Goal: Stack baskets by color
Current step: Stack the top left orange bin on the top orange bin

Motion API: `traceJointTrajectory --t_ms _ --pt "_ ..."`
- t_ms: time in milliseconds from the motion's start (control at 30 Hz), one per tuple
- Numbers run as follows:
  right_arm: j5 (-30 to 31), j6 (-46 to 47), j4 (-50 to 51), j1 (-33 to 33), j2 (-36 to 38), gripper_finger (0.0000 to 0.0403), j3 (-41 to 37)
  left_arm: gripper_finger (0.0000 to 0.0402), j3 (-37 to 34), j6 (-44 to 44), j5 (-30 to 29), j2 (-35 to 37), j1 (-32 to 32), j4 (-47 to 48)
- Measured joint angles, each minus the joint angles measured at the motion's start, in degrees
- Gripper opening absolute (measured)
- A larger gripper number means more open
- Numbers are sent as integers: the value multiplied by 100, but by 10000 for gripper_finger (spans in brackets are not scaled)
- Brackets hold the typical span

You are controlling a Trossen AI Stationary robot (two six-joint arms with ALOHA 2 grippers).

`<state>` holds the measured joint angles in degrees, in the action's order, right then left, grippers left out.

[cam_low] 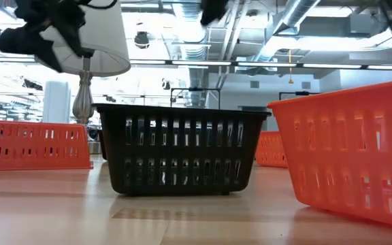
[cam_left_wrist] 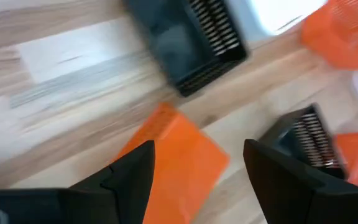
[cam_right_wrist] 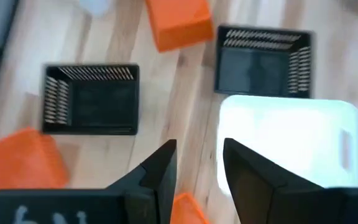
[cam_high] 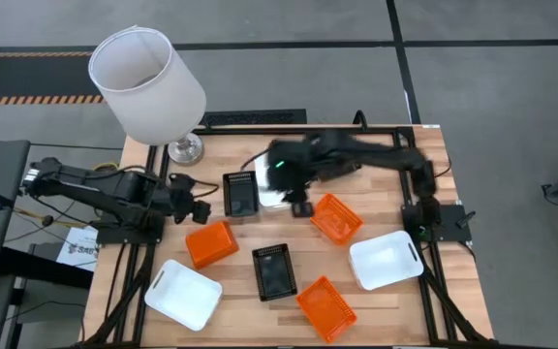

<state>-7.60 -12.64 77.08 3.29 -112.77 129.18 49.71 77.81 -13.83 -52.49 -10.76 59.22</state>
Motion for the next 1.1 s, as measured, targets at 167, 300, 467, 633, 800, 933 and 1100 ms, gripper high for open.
traceJointTrajectory --t_ms 167,300,467,633,800,933,1100 --pt "-4 534 34 61 840 149 6 233 -508 -294 808 -89 -7 -252" --pt "-2 935 63 -2 1252 148 -3 233 -1039 -481 1347 -76 -9 -620" --pt "9 1265 117 -187 1480 147 3 233 -1558 -356 1694 12 -9 -996" --pt "7 1282 236 -426 1477 142 2 233 -1950 -560 1978 -29 -4 -1645" --pt "9 1256 328 -569 1291 137 -4 233 -2299 -307 2027 -62 0 -2555" --pt "9 1221 325 -552 1231 137 1 233 -2453 -36 1546 -107 39 -3473" --pt "57 1309 252 -371 1008 134 -1 233 -2474 -39 937 -402 413 -4354"
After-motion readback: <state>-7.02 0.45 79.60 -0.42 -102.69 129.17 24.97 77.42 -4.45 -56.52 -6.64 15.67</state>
